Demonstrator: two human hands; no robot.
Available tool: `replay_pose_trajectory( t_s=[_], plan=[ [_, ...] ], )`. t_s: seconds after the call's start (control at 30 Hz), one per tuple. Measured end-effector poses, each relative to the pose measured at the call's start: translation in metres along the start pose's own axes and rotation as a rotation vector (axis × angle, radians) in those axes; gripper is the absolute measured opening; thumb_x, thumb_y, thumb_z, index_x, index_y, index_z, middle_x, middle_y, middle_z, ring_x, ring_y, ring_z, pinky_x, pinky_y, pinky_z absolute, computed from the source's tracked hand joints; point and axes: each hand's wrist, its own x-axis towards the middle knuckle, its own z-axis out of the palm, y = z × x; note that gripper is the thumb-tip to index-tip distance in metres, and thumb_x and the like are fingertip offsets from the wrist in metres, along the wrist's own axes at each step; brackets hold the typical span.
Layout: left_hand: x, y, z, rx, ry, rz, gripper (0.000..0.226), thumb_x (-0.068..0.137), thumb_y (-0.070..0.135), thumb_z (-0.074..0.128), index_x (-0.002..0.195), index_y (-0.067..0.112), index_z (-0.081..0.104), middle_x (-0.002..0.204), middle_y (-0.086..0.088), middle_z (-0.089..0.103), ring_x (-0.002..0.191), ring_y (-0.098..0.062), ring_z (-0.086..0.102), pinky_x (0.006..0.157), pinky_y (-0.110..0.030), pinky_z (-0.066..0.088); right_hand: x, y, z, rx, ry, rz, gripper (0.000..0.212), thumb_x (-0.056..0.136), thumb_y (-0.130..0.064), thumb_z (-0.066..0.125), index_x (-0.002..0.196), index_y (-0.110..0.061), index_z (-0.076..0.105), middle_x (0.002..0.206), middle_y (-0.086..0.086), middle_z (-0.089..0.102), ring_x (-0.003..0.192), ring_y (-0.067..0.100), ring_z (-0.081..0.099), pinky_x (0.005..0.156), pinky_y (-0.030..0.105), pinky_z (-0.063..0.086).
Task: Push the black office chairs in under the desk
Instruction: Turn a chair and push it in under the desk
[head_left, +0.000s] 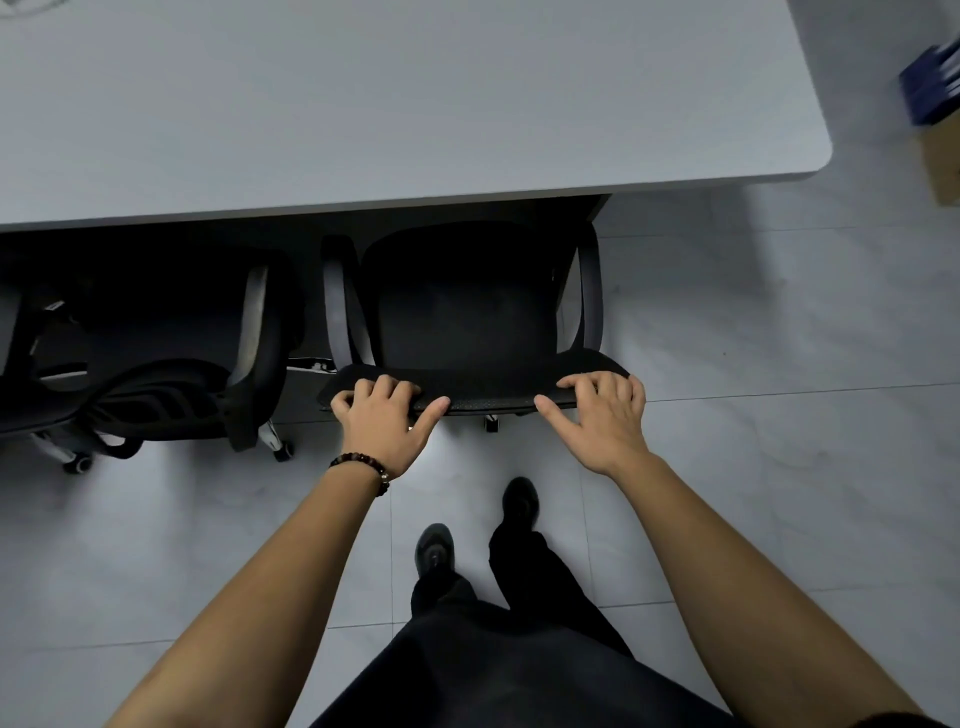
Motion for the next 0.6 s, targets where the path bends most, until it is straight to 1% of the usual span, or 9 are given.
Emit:
replay_pose_trajectory(
  t_s=[0.13,0.2,0.23,0.3,0.37,0.43,0.5,0.57,0.6],
  plan=[
    [0.000,-0.002,-0.010,-0.075,-0.036,-0.005,0.069,0.081,0.073,0.021,0.111,0.028,0.065,0.111,0.004,0.059,0.111,-0.022,0.045,0.100,-0.042,0.019,-0.003,-0.005,-0.007,0.064,-0.052,0.005,0.067,0.086,-0.078,0.028,0.131,-0.033,0.050,0.136,0.001,0.044,0.136,0.020,0.027,0.119,0.044,0.000],
    [-0.005,-0.003,-0.022,-0.211,-0.054,0.004,0.051,0.088,0.061,0.035,0.111,0.026,0.064,0.112,0.003,0.060,0.113,-0.022,0.048,0.104,-0.041,0.019,-0.012,-0.004,-0.017,0.143,-0.076,-0.013,0.061,0.089,-0.071,0.040,0.135,-0.032,0.050,0.140,-0.001,0.046,0.140,0.018,0.028,0.120,0.043,0.001],
    [-0.009,-0.004,-0.030,-0.311,-0.049,0.009,0.039,0.091,0.051,0.044,0.111,0.025,0.063,0.111,0.004,0.061,0.111,-0.021,0.052,0.106,-0.041,0.024,-0.021,-0.004,-0.023,0.215,-0.066,-0.013,0.057,0.090,-0.064,0.048,0.135,-0.030,0.050,0.140,-0.002,0.047,0.139,0.017,0.031,0.121,0.042,0.007],
    [-0.026,-0.004,-0.049,-0.523,-0.002,0.007,0.025,0.093,0.036,0.052,0.112,0.022,0.062,0.106,0.006,0.061,0.102,-0.016,0.058,0.099,-0.041,0.042,-0.051,-0.005,-0.038,0.425,-0.012,0.041,0.047,0.091,-0.050,0.058,0.133,-0.029,0.052,0.137,-0.005,0.051,0.132,0.014,0.042,0.114,0.037,0.029],
    [-0.054,-0.004,-0.069,-0.667,0.061,0.004,0.021,0.093,0.030,0.056,0.112,0.023,0.061,0.104,0.009,0.060,0.097,-0.010,0.060,0.087,-0.036,0.051,-0.091,-0.008,-0.048,0.649,0.064,0.123,0.037,0.092,-0.043,0.061,0.128,-0.033,0.053,0.131,-0.011,0.055,0.117,0.003,0.052,0.103,0.033,0.044],
    [-0.089,-0.003,-0.084,-0.791,0.085,0.010,0.017,0.093,0.026,0.057,0.109,0.030,0.059,0.105,0.013,0.062,0.097,-0.004,0.060,0.082,-0.028,0.049,-0.138,-0.011,-0.051,0.817,0.155,0.194,0.033,0.092,-0.037,0.064,0.123,-0.037,0.053,0.124,-0.018,0.057,0.106,-0.005,0.057,0.100,0.032,0.048],
    [-0.120,-0.001,-0.092,-0.897,0.067,0.012,0.019,0.092,0.022,0.058,0.107,0.033,0.058,0.105,0.014,0.063,0.097,0.000,0.059,0.080,-0.021,0.046,-0.184,-0.013,-0.048,0.915,0.247,0.275,0.035,0.091,-0.032,0.066,0.123,-0.035,0.053,0.122,-0.019,0.059,0.104,-0.006,0.059,0.099,0.030,0.049],
    [-0.139,-0.003,-0.088,-0.961,0.025,-0.003,0.020,0.092,0.021,0.059,0.111,0.027,0.059,0.103,0.012,0.064,0.095,0.001,0.059,0.079,-0.021,0.047,-0.226,-0.013,-0.041,0.975,0.316,0.360,0.042,0.090,-0.028,0.067,0.129,-0.033,0.052,0.124,-0.016,0.059,0.105,-0.003,0.060,0.095,0.025,0.048],
    [-0.144,-0.003,-0.084,-0.991,-0.010,-0.010,0.021,0.091,0.022,0.060,0.112,0.026,0.058,0.103,0.010,0.064,0.095,-0.001,0.060,0.082,-0.026,0.049,-0.244,-0.011,-0.037,0.997,0.341,0.399,0.048,0.089,-0.026,0.068,0.133,-0.032,0.049,0.125,-0.016,0.058,0.106,-0.002,0.061,0.093,0.022,0.048]
  ],
)
